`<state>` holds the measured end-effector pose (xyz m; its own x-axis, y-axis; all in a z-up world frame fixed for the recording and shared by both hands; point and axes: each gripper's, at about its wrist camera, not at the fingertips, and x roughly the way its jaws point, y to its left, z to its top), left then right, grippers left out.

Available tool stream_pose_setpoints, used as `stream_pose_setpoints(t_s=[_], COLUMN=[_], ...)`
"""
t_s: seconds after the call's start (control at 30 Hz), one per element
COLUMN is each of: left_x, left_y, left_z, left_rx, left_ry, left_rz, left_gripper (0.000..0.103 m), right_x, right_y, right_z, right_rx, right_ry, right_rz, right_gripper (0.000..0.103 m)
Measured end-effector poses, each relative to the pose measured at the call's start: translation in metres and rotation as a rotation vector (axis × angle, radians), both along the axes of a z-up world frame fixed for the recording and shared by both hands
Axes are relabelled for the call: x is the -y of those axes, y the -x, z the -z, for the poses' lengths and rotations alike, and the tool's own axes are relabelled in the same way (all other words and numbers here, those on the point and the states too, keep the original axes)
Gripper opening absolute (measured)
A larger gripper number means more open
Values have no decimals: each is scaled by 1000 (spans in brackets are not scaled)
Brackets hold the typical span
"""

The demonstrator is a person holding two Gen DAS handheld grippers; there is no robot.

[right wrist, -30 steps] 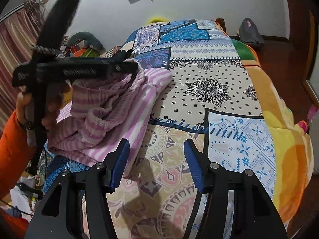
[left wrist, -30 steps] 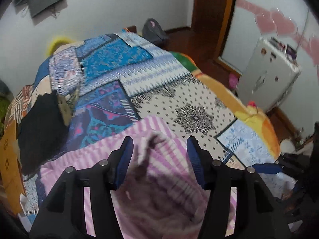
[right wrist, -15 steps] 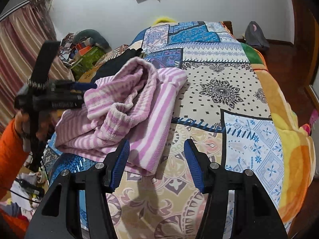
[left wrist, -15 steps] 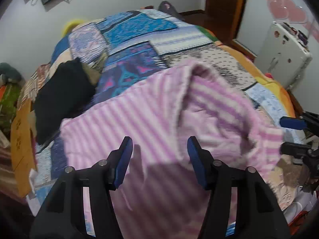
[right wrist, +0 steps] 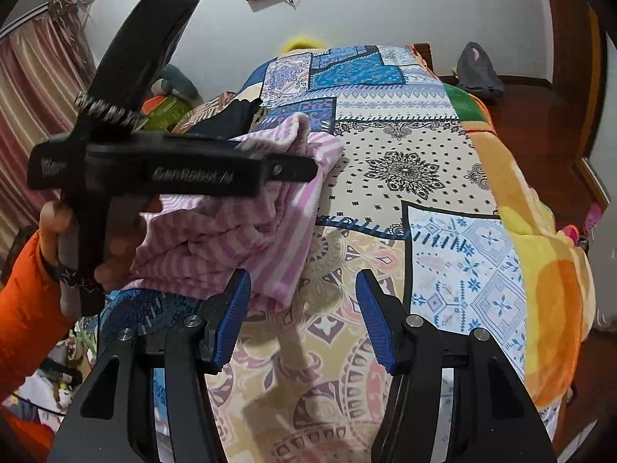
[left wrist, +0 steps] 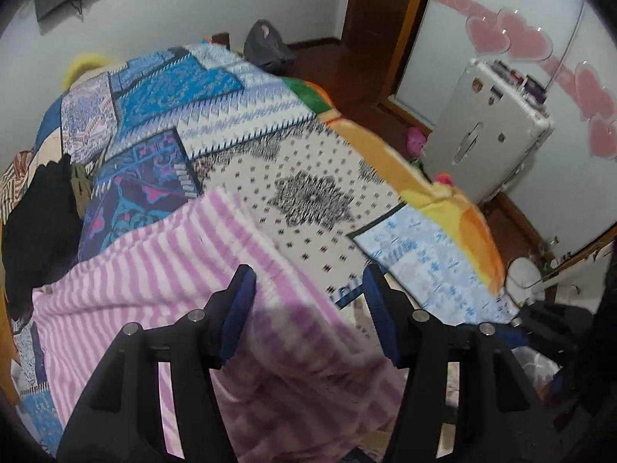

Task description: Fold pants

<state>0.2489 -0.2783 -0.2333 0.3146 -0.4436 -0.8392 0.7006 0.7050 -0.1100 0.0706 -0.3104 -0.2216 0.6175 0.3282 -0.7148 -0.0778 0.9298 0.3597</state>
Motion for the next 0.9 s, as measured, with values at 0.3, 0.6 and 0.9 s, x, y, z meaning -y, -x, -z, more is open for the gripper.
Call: stream_pose_setpoints(t_s=[0.3, 0.6, 0.9], left_x=[-91, -202, -219], left_y=[4, -18, -5], left_z=[-56, 11, 60], left_rx=[196, 115, 25], left_ry=[4, -193, -163], left_rz=[-131, -354, -435], left_gripper=[69, 69, 70], right_x=[-23, -59, -82], right_y=[-1, -20, -43], right_z=[-9, 4, 14], right_rx=[30, 11, 33], right_ry=[2, -29, 143], right_rz=[-56, -120, -213], right_gripper=[53, 57, 59])
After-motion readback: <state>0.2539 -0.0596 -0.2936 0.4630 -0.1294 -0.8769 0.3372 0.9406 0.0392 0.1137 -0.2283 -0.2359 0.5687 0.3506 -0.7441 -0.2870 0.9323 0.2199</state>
